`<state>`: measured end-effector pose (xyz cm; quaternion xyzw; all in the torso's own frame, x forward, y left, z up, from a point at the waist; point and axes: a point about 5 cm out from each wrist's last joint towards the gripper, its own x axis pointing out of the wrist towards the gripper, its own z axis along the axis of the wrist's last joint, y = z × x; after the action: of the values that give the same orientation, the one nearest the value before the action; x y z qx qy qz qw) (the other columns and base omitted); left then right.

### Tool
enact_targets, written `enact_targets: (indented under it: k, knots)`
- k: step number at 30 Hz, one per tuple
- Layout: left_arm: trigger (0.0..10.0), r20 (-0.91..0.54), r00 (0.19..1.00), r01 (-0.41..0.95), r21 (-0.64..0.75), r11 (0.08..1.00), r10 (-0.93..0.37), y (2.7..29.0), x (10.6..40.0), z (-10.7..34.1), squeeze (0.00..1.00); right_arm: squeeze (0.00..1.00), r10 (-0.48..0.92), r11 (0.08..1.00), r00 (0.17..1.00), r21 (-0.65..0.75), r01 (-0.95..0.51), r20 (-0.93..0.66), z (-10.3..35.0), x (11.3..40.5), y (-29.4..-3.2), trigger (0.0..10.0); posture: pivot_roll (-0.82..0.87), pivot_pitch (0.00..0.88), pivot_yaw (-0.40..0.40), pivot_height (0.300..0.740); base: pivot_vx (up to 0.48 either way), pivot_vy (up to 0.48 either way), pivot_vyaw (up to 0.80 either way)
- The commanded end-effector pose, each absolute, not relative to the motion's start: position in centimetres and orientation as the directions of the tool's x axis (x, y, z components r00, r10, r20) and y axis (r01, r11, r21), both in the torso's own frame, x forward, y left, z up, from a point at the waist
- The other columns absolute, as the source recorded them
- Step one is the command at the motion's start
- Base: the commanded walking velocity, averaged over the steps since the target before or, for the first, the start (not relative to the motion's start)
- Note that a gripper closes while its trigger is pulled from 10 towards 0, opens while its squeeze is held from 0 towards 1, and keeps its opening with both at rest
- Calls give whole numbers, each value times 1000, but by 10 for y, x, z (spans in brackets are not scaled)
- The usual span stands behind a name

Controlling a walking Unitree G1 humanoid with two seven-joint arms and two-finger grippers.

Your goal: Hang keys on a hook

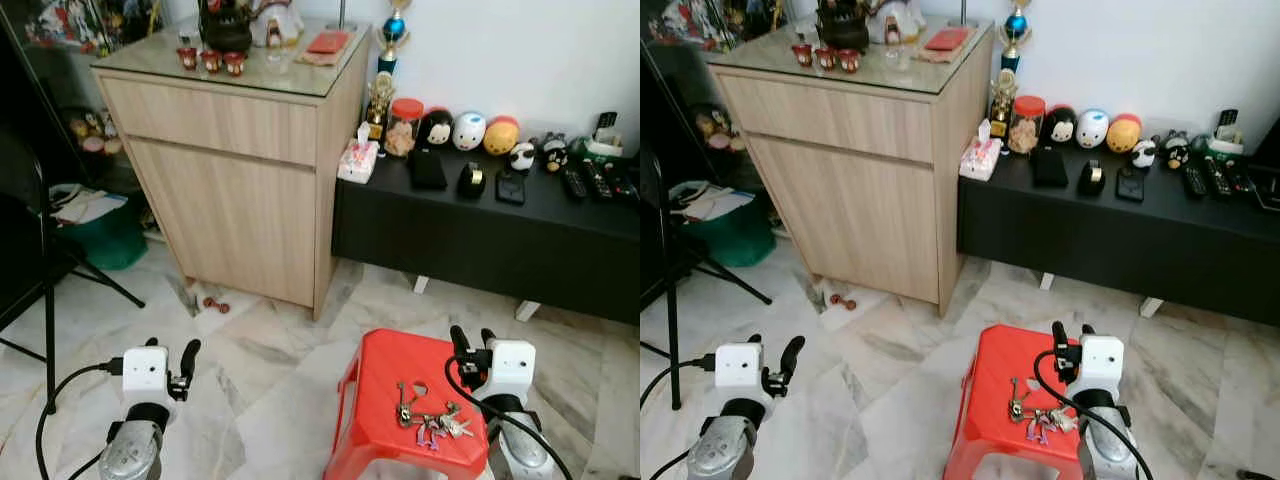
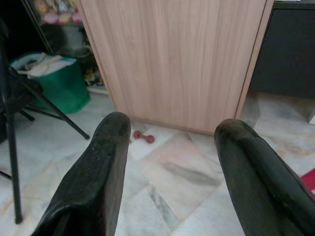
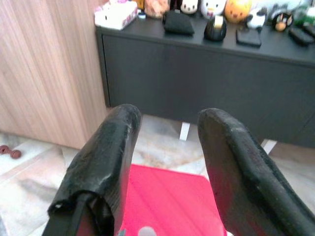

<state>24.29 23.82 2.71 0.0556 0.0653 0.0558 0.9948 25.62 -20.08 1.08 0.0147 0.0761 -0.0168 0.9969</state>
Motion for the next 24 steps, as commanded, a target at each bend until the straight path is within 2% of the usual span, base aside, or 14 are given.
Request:
enact_targets:
  k: [1, 9, 12, 18, 20, 24]
  knots:
    - [10000, -152, 981, -109, 94, 990, 122, 234, 246, 24, 0, 0, -13, 999, 987, 38, 20, -162, 12, 261, -193, 10000, 7, 0, -61, 740, 0, 0, 0]
    - [10000, -211, 971, -91, 87, 992, 108, 229, 252, 17, 0, 0, 0, 998, 988, 56, 8, -154, 17, 270, -183, 10000, -15, 0, -45, 740, 0, 0, 0]
    - [10000, -318, 941, -95, 90, 991, 119, 234, 243, -1, 0, 0, -31, 997, 985, 61, 42, -167, 13, 263, -185, 10000, -20, 0, -39, 740, 0, 0, 0]
    - [10000, -583, 800, -70, 145, 987, 142, 248, 205, -44, 0, 0, -49, 996, 986, 62, 59, -158, 14, 263, -187, 10000, -37, 0, -24, 740, 0, 0, 0]
    - [10000, -703, 692, -47, 181, 982, 163, 254, 178, -64, 0, 0, -60, 996, 986, 60, 70, -155, 16, 266, -189, 10000, -41, 0, -19, 740, 0, 0, 0]
    - [10000, -761, 620, -64, 195, 979, 192, 259, 158, -74, 0, 0, -65, 995, 987, 61, 74, -149, 18, 268, -190, 10000, -45, 0, -20, 740, 0, 0, 0]
